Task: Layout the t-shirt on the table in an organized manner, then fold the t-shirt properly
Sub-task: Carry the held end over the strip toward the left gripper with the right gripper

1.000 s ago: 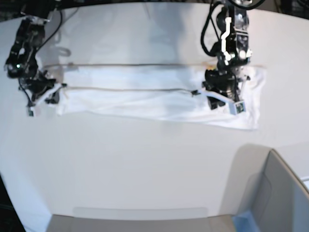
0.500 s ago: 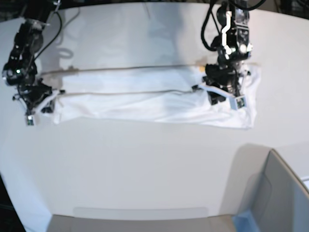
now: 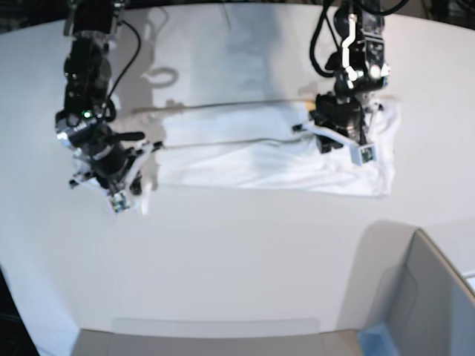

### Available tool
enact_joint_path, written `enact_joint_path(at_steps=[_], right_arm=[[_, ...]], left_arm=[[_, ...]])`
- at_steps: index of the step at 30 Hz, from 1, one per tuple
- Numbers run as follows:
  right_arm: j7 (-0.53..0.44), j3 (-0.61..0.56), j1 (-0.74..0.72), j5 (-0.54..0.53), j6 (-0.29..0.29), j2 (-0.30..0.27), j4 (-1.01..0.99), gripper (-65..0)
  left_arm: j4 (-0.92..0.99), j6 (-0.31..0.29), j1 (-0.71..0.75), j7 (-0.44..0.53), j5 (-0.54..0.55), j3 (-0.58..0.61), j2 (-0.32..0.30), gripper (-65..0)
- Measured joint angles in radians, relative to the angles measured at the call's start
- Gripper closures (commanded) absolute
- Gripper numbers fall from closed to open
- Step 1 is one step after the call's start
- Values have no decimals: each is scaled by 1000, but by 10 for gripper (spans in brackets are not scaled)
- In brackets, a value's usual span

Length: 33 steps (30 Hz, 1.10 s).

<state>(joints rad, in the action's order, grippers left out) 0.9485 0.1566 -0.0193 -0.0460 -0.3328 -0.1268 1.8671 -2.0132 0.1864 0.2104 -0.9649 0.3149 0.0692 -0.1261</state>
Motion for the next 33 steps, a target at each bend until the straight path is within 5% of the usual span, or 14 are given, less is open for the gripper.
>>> enact_joint_path(at_steps=[8, 18, 24, 28, 33], right_arm=[[-1, -178, 2, 69, -3, 45, 29, 0], [-3, -227, -39, 69, -3, 103, -6, 0], [-146, -264, -69, 72, -2, 108, -175, 0], [-145, -343, -78, 72, 75, 116, -225, 0], [-149, -430, -76, 67, 95, 119, -224, 0]], left_arm=[[0, 0, 0, 0, 0, -4, -43, -155], [0, 0, 0, 0, -2, -87, -43, -155], [0, -3, 0, 0, 0, -82, -41, -155], [0, -4, 0, 0, 1, -82, -40, -155], [0, -4, 0, 0, 0, -84, -41, -155]])
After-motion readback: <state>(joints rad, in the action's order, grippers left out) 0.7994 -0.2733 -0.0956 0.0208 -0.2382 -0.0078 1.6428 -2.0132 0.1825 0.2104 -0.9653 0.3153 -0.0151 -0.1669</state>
